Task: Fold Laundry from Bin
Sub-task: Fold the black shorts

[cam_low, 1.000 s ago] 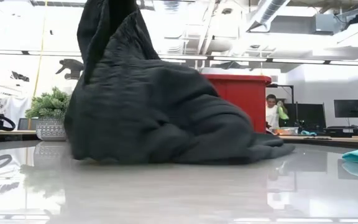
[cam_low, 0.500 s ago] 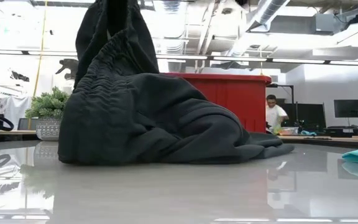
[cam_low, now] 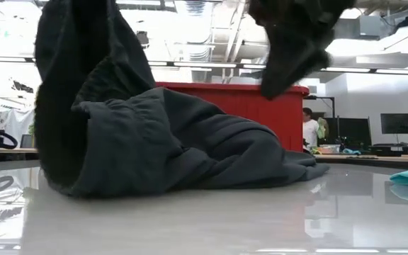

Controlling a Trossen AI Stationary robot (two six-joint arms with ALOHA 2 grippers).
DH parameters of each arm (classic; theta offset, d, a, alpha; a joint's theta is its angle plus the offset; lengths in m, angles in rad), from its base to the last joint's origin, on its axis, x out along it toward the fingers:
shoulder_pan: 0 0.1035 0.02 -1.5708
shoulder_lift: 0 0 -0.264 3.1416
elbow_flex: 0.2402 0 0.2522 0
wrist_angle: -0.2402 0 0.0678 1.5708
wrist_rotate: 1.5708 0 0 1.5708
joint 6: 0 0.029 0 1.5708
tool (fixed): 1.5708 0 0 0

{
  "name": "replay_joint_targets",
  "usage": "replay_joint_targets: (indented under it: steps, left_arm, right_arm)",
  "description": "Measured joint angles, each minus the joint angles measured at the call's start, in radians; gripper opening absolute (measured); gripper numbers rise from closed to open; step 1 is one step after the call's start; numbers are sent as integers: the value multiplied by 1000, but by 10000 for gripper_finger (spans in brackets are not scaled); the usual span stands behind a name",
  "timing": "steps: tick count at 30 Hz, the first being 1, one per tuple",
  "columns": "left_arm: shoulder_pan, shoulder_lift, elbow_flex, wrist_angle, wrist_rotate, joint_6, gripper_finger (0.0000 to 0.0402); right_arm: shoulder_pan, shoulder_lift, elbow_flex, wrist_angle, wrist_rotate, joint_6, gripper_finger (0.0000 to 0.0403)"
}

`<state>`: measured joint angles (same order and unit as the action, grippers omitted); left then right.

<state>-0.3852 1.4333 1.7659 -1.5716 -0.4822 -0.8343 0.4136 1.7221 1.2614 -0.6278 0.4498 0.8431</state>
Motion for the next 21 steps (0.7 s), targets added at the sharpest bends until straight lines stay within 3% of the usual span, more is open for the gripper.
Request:
replay_joint_targets:
  steps: [4, 7, 13, 17, 21]
  left_arm:
    - [1, -1, -83, 29, -33, -42, 0]
    - [25, 10, -139, 55, -27, -25, 0]
    - [68, 7, -188, 76, -29, 2, 0]
    - [85, 7, -190, 82, -31, 29, 0]
    - [97, 8, -190, 78, -41, 45, 0]
  right_arm:
    - [23, 2, -24, 462, -119, -205, 159]
    - [42, 19, -20, 623, -115, -262, 159]
    - [123, 146, 66, 617, -108, -461, 169]
    - [189, 289, 175, 593, -110, -715, 201]
    - [211, 406, 350, 465, -35, -831, 237]
